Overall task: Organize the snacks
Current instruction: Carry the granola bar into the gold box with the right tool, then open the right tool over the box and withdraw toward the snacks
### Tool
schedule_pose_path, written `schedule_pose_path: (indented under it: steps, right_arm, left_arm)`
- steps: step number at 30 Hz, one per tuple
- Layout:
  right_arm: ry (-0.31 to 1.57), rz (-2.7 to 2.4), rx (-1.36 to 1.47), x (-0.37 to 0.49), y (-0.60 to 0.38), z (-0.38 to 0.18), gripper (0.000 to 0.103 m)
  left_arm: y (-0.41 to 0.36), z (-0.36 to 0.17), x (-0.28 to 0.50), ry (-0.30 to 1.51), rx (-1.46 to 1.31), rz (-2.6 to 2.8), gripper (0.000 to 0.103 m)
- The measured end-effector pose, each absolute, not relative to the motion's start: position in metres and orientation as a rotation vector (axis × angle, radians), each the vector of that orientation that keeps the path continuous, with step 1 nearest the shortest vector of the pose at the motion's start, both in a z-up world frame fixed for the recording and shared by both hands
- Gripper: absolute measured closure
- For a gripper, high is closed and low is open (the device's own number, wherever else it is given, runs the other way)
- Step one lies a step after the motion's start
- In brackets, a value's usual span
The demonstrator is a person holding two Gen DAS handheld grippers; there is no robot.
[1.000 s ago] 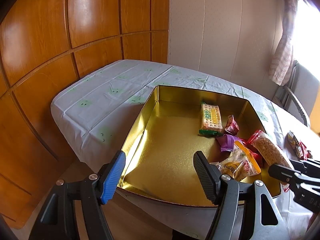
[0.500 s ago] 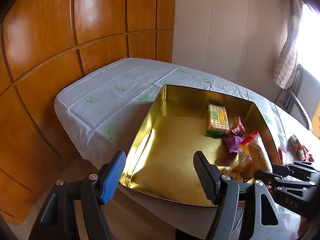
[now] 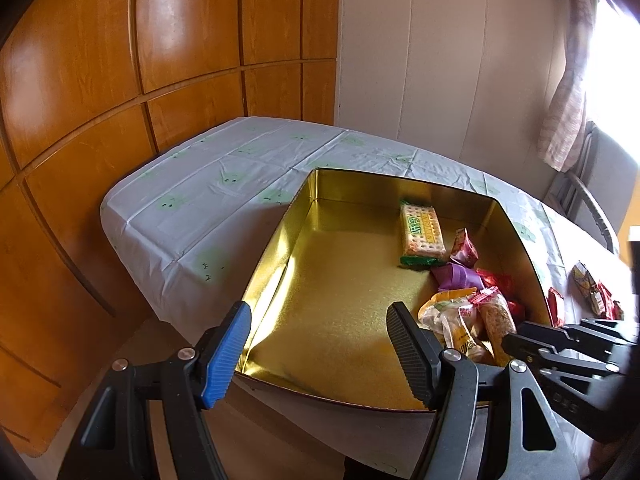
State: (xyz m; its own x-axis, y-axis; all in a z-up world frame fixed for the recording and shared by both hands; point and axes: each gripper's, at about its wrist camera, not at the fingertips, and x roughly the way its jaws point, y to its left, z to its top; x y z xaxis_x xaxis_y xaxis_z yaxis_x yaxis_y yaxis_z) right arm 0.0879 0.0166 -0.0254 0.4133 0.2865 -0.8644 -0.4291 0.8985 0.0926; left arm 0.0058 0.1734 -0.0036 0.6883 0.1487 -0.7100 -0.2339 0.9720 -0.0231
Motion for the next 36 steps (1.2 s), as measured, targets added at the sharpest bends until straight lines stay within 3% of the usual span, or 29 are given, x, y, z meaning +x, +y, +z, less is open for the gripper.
schedule_pose_path:
  steps: [36]
  right_arm:
    - [0.926, 0.446, 0.030, 0.067, -0.027, 0.016, 0.076]
  left_arm:
    - [0.137, 0.005, 0.001, 0.775, -0.021, 0.143, 0.032]
